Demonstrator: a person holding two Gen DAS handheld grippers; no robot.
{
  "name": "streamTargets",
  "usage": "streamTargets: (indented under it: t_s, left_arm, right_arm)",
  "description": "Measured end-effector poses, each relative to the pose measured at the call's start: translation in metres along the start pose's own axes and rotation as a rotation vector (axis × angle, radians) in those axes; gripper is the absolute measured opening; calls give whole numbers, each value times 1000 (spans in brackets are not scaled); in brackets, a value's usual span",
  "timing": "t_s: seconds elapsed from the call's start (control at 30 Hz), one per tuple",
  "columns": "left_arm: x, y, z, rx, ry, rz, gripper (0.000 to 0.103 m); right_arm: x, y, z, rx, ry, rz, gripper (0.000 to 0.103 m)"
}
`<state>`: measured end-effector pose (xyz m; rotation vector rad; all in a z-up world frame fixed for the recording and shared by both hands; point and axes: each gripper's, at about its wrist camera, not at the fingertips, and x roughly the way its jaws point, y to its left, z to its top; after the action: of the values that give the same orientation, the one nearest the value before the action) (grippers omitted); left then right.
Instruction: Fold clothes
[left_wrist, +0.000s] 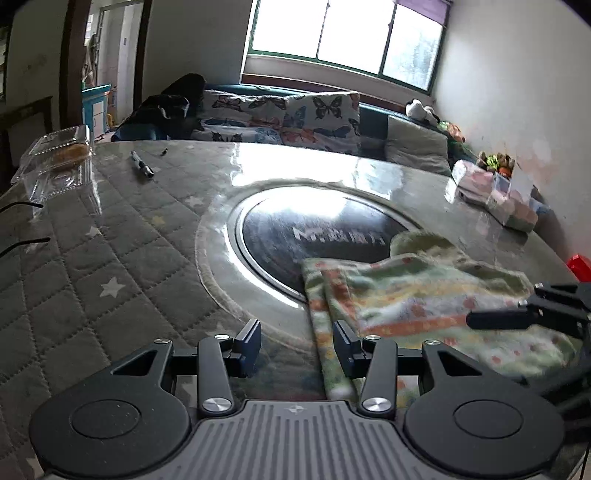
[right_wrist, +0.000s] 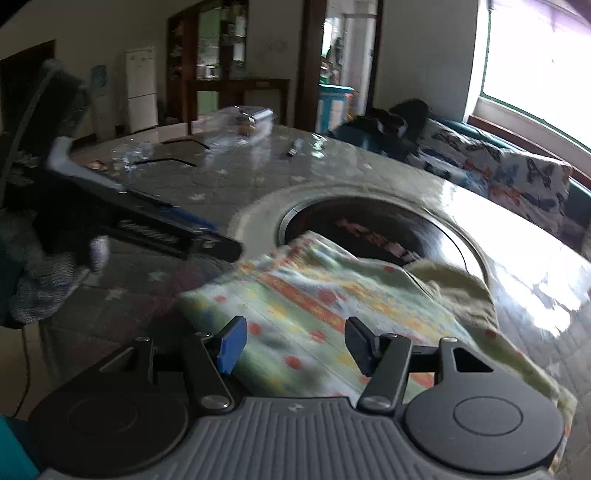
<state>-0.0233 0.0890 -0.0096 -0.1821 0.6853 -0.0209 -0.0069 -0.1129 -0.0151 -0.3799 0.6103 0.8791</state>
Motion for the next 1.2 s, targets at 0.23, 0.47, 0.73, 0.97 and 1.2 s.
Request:
streamTargets:
  t_s: [0.23,0.47,0.73,0.97,1.2]
  left_arm:
    - [-1,12,9,-115,27,-28,47]
    - [1,18,9,-242,55,-78,54]
    - [9,25,9,-450,100,-144,62]
    - [21,16,14,-552,149,-210,62]
    - [36,5,18,-568,184,-232,40]
  right_arm:
    - [12,35,7,-143,22,82,56]
    - [24,49,4,-197,55,64,32]
    - [10,33,14,-72,14,111,15]
    - [-11,23,18,-15,-39,128,13]
    - [-20,17,11,12,-57,160,13]
